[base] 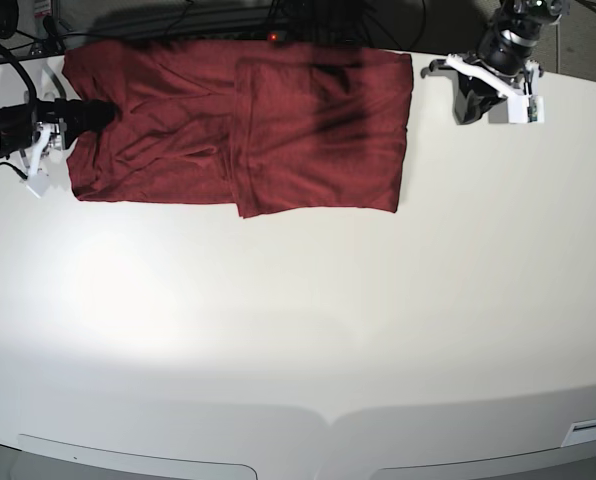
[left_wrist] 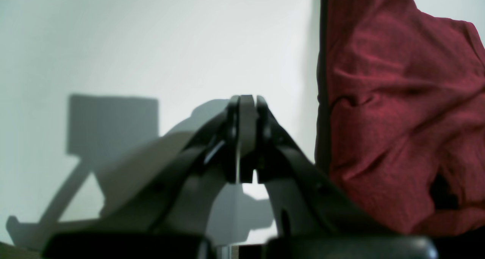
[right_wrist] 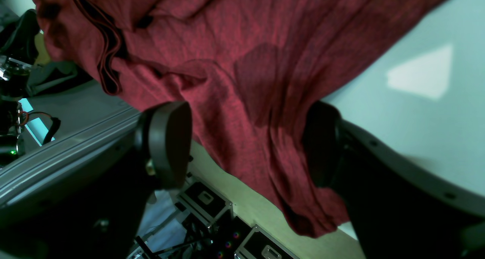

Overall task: Fold the T-shirt properly
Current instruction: 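Grasp the shirt's end with the right gripper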

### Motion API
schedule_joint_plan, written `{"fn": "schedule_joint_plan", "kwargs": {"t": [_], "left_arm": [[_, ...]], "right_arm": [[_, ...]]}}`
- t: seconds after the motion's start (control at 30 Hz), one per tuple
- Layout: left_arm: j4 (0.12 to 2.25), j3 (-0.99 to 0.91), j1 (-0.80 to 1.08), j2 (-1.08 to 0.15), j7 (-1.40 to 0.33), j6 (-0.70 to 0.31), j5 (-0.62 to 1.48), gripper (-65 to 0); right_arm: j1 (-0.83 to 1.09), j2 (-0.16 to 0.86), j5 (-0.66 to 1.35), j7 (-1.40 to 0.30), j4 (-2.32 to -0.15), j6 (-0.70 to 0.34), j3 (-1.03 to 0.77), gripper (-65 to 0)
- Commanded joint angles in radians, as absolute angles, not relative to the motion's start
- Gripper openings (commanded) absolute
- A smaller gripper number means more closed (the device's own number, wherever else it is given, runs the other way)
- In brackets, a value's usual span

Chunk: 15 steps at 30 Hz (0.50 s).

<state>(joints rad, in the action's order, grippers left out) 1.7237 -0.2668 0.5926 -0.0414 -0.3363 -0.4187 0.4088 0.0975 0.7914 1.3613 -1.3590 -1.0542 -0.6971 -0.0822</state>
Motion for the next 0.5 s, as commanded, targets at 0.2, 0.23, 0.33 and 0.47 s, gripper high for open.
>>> {"fn": "schedule_joint_plan", "kwargs": {"t": [0.2, 0.23, 0.33, 0.47], "left_arm": [[1.742, -0.268, 0.595, -0.045, -0.321, -0.423, 0.420, -65.0], [1.742, -0.268, 0.596, -0.045, -0.322, -0.423, 0.420, -65.0], [1.742, -0.268, 0.595, -0.045, -0.327, -0.424, 0.420, -65.0], [1.742, -0.268, 0.595, -0.045, -0.329, -0.423, 0.419, -65.0]], "right_arm": [[0.100, 0.728, 1.320, -1.378, -1.053, -0.698, -0.078, -25.2], [0.100, 0.721, 1.319, -1.377, -1.053, -0.698, -0.078, -28.3], [0.100, 0.706, 1.317, -1.377, -1.053, -0.698, -0.078, -34.7], [0.100, 0.707, 1.317, -1.372, -1.053, -0.698, -0.078, -40.7]]}}
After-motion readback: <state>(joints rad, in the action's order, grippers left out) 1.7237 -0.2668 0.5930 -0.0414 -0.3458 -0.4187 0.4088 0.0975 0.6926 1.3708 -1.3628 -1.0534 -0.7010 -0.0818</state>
